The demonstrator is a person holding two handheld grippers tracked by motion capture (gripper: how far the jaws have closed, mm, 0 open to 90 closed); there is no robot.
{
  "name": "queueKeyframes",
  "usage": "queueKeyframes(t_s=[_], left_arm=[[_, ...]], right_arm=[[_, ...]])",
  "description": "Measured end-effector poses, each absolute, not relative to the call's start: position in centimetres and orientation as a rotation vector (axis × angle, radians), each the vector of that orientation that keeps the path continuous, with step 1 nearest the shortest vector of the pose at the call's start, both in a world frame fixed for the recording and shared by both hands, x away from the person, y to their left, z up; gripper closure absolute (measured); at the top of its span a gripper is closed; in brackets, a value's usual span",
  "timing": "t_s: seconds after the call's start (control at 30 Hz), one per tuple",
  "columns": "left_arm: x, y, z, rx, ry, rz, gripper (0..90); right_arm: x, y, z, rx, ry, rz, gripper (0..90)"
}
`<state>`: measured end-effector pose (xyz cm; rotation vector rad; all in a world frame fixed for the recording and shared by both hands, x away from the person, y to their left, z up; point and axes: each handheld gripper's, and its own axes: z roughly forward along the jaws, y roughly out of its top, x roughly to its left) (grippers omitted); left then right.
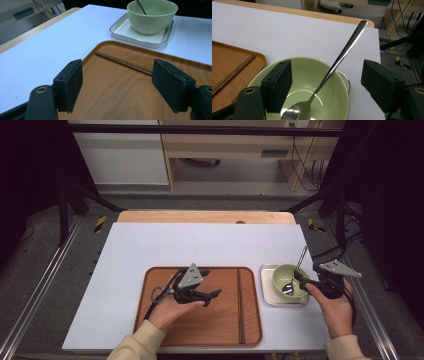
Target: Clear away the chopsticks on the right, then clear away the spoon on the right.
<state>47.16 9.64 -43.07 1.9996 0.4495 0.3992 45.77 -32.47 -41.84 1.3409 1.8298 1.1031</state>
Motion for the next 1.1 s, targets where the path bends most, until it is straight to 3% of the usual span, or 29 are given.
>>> queueKeyframes(t_s=[0.47, 1.1], left_arm=[[46.7, 16.1, -43.1, 1.914, 0.548, 0.482, 12.6], [45.0, 25.4, -42.2, 1.78, 0.73, 0.648, 9.8]], right_arm=[[47.0, -33.2, -40.8, 1.312, 1.888, 1.081, 29.8], [50.5, -35.2, -40.7, 1.39, 1.987, 1.075, 35.5]])
